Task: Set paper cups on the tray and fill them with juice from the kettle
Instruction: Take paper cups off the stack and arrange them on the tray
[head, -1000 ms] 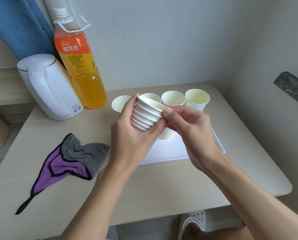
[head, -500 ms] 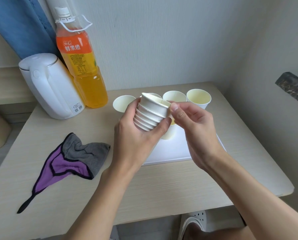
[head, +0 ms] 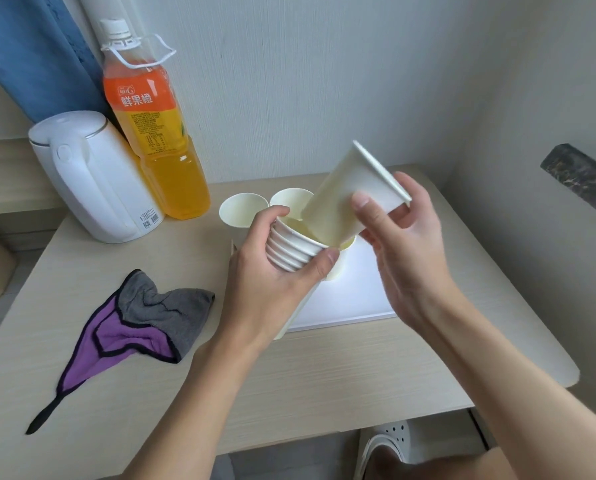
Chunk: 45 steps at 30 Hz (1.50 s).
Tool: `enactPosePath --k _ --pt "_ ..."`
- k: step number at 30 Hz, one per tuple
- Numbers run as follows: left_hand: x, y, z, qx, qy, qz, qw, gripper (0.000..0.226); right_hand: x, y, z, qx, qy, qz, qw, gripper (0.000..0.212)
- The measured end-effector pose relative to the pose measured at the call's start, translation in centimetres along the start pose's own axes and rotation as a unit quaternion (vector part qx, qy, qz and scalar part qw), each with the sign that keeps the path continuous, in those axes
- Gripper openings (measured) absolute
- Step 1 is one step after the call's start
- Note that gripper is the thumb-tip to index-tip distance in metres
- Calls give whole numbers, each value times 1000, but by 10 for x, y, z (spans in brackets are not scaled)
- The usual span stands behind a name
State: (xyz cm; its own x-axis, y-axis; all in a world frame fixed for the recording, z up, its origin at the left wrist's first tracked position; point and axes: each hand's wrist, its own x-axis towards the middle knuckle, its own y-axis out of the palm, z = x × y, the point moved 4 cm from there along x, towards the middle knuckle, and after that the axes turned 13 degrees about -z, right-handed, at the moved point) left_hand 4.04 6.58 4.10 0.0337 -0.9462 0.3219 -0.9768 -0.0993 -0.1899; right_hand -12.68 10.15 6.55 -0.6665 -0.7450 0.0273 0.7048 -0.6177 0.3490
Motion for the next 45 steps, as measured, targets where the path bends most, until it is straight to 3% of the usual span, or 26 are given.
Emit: enactPosePath --k 4,9,17,29,33,45 --pt "4 -2 2 -9 -11 -16 1000 75 8 -17 6 -23 -42 -31 998 69" --pt "3 0 -1 -18 -15 -16 1000 76 14 -38 -3 -162 -83 -57 982 68" --pt "2 6 -1 -16 -17 -14 1000 74 35 -63 -50 -323 -29 -58 944 71" --pt "3 8 1 -18 -18 -14 1000 73 44 -78 -81 -406 35 -60 911 69" --pt "2 7 3 -20 -23 -11 999 74 48 -76 -82 -433 38 -63 899 59" --pt "2 7 5 -20 -26 -9 999 75 48 -69 -85 -473 17 -82 877 66"
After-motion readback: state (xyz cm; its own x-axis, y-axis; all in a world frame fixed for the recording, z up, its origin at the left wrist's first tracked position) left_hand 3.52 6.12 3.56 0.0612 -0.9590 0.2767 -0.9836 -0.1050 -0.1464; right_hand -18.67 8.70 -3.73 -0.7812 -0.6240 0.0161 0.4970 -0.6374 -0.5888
